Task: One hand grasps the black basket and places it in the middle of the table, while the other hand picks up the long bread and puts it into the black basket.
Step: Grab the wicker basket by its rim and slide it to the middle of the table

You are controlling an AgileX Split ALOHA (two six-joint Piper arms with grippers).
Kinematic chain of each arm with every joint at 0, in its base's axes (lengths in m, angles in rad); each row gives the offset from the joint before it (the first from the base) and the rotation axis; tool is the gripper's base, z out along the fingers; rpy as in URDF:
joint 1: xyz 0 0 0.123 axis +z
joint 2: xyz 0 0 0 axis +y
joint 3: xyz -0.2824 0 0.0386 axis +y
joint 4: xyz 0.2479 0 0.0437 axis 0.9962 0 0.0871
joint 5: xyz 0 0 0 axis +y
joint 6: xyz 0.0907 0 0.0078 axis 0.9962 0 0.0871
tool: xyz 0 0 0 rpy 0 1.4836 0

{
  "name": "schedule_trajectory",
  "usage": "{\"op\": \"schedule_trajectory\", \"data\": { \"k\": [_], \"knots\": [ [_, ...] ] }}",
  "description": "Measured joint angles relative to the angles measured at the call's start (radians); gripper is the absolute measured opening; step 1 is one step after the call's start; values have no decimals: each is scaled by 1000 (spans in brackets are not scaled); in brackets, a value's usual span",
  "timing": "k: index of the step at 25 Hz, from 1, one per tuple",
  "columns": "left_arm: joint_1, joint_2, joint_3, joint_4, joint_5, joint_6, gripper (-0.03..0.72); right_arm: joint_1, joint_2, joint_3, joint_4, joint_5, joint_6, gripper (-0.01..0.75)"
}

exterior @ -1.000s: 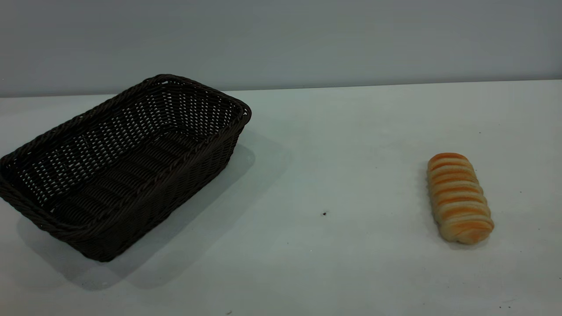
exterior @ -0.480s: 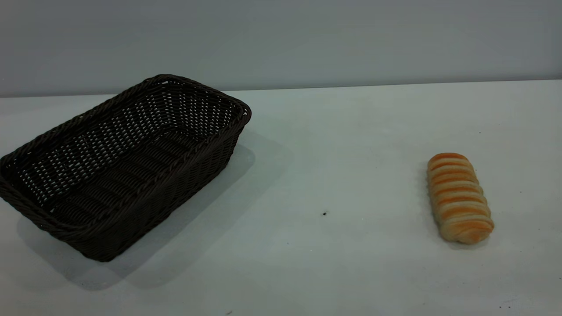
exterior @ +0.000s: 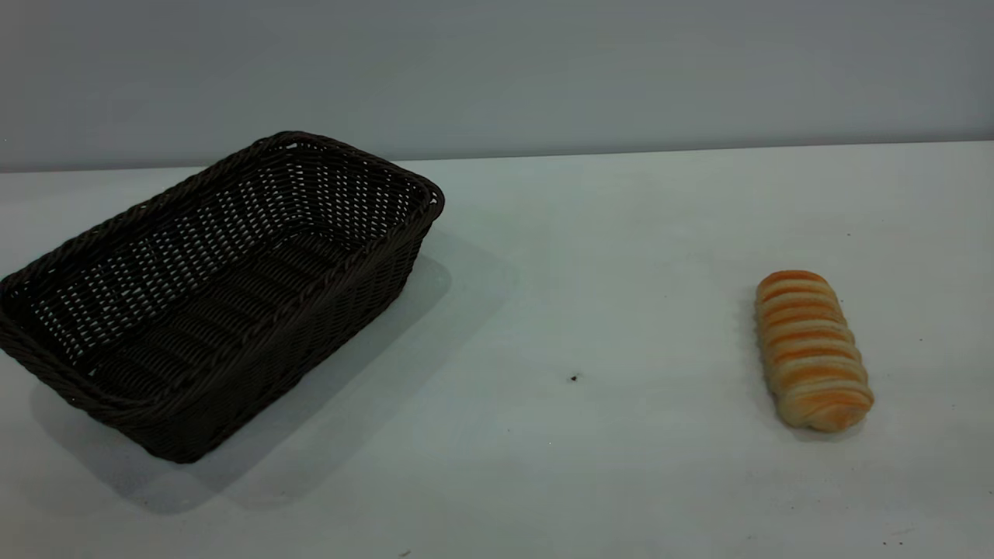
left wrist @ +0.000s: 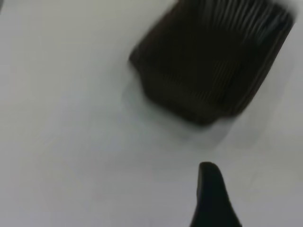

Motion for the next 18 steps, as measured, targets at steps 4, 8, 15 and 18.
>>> {"op": "schedule_trajectory", "data": {
  "k": [4,8,15,18],
  "knots": [
    [0,161,-40,11,-39,-57,525,0,170,-45,86,-113,-58,383],
    [0,455,-96,48,-117,-86,525,0,369,-76,159,-223,-152,387],
    [0,1070,-274,55,-182,-183,524,0,539,-81,215,-320,-255,391],
    [0,1291,-356,55,-191,-190,524,0,566,-81,222,-307,-262,393]
  ]
}}
